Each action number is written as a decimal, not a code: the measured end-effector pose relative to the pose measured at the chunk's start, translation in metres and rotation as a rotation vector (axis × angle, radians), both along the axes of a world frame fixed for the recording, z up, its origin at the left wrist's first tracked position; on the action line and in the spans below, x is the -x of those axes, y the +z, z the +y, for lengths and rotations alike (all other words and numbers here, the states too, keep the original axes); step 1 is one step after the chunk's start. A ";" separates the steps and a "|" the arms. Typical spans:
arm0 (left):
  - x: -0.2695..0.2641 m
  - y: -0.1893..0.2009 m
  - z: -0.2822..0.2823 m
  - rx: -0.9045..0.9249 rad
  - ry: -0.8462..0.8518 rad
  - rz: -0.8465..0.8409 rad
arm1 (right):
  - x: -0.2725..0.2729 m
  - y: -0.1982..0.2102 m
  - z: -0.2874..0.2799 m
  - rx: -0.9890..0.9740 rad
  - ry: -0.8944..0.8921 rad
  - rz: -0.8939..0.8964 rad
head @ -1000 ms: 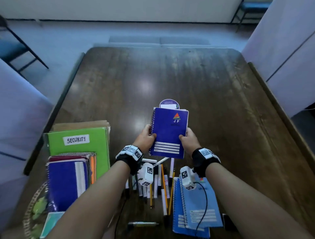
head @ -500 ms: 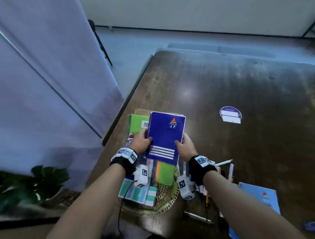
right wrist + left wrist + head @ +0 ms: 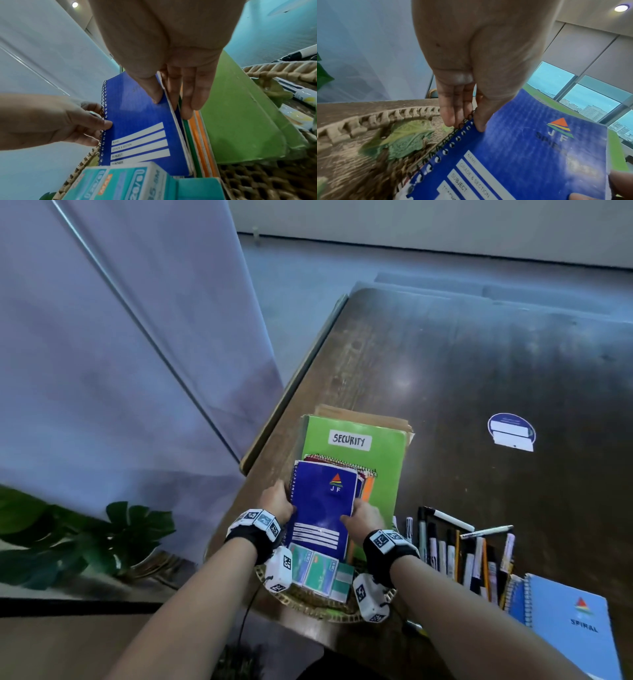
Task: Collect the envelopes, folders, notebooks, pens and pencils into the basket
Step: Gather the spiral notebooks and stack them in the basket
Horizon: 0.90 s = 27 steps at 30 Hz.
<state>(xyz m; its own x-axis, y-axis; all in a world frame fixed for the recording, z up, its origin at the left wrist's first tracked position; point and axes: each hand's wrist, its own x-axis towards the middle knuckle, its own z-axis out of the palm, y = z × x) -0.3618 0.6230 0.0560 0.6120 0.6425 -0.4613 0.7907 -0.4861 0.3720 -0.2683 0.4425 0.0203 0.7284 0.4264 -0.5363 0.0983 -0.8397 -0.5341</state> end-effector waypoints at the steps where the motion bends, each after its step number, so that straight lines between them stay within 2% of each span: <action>1: 0.000 -0.001 0.000 -0.002 -0.009 0.008 | 0.001 0.000 0.001 0.030 0.014 -0.015; 7: -0.006 -0.002 0.001 -0.037 -0.073 0.095 | 0.000 0.003 0.002 0.186 0.119 -0.072; 10: -0.008 0.000 -0.002 -0.077 -0.084 0.137 | 0.000 0.007 0.003 0.201 0.135 -0.055; 14: -0.013 0.008 -0.008 -0.153 -0.116 0.236 | -0.010 0.019 -0.002 0.202 0.107 -0.004; 17: -0.019 0.013 -0.016 -0.139 -0.175 0.270 | -0.021 0.024 -0.010 0.173 0.055 0.026; 23: -0.049 0.026 -0.047 0.020 -0.266 0.208 | -0.038 0.040 -0.031 0.098 -0.024 0.025; 27: -0.079 0.026 -0.085 0.072 -0.342 0.038 | -0.051 0.052 -0.067 0.039 -0.108 0.013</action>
